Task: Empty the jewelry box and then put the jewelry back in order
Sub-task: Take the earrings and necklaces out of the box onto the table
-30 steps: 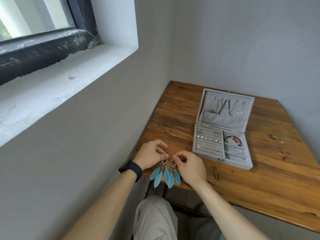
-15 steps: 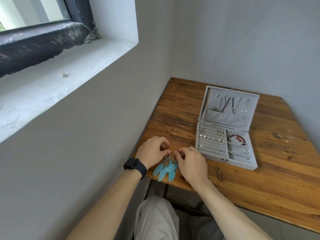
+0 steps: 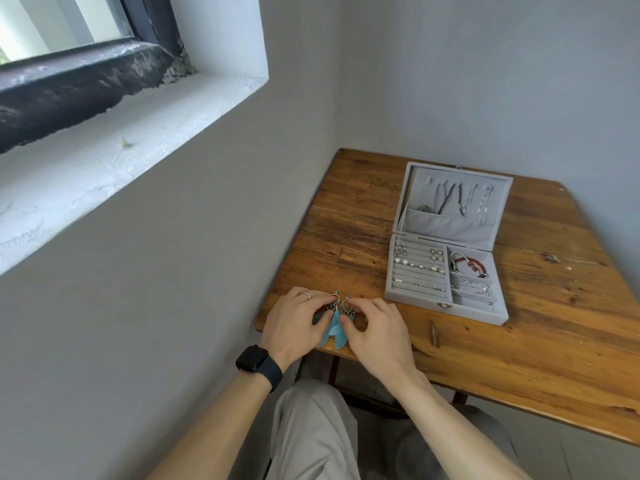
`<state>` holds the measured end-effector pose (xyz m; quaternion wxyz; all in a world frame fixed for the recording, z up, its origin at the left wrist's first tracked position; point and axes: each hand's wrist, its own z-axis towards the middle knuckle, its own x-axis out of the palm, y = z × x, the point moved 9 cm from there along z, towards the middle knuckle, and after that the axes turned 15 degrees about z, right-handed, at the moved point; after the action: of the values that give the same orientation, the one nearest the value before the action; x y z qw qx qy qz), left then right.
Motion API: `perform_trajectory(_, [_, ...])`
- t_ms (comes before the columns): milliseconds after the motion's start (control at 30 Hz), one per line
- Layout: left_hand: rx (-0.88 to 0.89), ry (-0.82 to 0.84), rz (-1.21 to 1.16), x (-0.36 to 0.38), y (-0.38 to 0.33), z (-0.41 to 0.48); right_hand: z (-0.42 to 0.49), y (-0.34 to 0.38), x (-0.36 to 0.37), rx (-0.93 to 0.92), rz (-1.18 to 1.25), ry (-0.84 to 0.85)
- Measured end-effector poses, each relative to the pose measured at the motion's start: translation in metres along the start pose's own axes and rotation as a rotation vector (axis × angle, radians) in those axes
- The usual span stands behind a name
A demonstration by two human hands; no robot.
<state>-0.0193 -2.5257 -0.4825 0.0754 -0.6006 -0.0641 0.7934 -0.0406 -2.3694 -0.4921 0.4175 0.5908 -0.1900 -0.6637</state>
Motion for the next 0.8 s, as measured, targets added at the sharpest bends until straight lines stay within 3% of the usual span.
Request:
perform_trajectory(167, [0.057, 0.037, 0.111, -0.002, -0.005, 0.002, -0.004, -0.003, -0.002, 0.008, 0.001, 0.032])
perform_trajectory(367, [0.097, -0.01, 0.114, -0.009, -0.014, -0.006, -0.014, 0.014, 0.004, -0.193, -0.201, 0.121])
perform_trajectory(800, [0.041, 0.1, 0.112, 0.002, 0.003, 0.0, -0.012, 0.007, 0.028, -0.066, -0.157, 0.266])
